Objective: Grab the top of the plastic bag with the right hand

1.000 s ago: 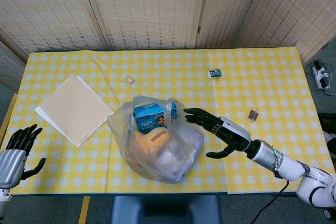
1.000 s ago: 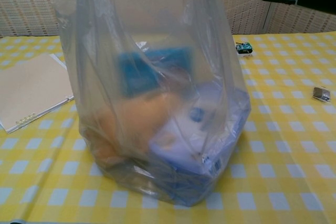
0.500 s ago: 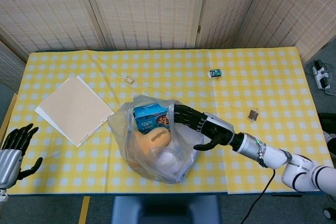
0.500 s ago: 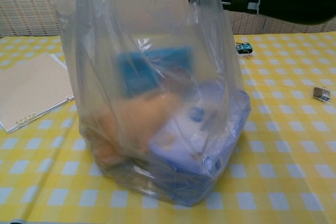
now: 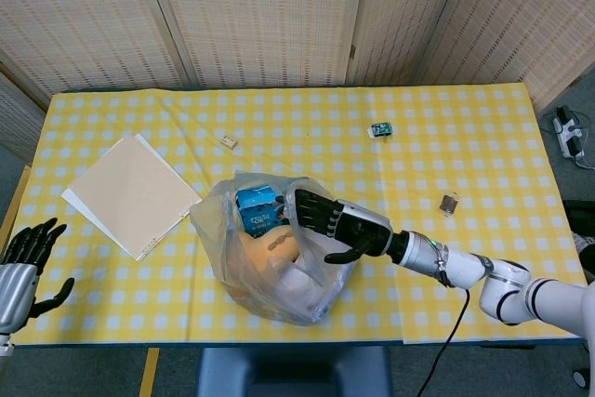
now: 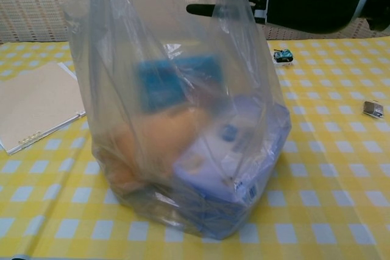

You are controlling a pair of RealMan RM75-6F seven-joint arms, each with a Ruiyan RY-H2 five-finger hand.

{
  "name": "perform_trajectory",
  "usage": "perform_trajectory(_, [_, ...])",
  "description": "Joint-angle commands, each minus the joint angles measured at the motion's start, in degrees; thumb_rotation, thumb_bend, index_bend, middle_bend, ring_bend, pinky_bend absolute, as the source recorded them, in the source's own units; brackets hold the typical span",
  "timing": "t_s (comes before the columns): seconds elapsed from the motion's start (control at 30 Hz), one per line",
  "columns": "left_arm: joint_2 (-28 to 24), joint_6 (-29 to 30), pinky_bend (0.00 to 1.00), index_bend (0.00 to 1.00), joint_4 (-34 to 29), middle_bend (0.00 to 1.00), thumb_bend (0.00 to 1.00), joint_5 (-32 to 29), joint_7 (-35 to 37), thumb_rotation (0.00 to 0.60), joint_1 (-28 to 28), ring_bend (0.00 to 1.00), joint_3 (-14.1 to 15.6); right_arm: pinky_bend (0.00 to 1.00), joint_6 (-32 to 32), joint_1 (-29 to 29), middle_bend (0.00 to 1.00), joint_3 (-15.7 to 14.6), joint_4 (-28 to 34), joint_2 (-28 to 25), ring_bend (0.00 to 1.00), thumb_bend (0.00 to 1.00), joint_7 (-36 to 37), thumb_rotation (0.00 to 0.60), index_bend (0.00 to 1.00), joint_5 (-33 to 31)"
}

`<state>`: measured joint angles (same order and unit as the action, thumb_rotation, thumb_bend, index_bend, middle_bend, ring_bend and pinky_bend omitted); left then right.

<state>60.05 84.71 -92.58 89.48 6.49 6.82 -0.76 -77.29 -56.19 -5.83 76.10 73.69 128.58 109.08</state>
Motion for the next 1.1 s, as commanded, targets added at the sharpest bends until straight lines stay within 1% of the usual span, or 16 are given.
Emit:
perform_trajectory(0.03, [-0.04, 0.1, 0.0, 0.06, -0.03, 0.06, 0.4, 0.2, 0.06, 0.6, -0.04, 0.02, 0.08, 0.0, -0.45, -0.38, 0.0, -0.37, -0.31, 0.4, 0.0, 0.26, 0.26, 0.6, 0.0, 0.09])
perform_trajectory(0.3, [-0.12, 0.49, 0.0, 0.06, -0.06, 0.06, 0.4, 0.34, 0.27, 0.6, -0.21, 0.02, 0.05, 0.0, -0.3, -2.11, 0.0, -1.21, 0.33, 1.04, 0.0, 0.26, -0.82, 0.6, 0.0, 0.23])
perform_trajectory(0.53, [-0.22, 0.52, 0.0, 0.06, 0.02, 0.06, 0.4, 0.39, 0.64, 0.6, -0.24, 0.02, 0.04, 0.0, 1.55, -4.21, 0.0, -0.9, 1.07, 1.85, 0.0, 0.26, -2.47, 0.6, 0.0, -0.78])
perform_trajectory(1.1, [-0.72, 1.6, 0.0, 0.06, 0.16, 0.06, 0.4, 1.4, 2.05, 0.6, -0.67, 0.02, 0.26, 0.0, 4.82, -9.22, 0.0, 0.31, 0.75, 4.52, 0.0, 0.26, -2.66, 0.6, 0.0, -2.36])
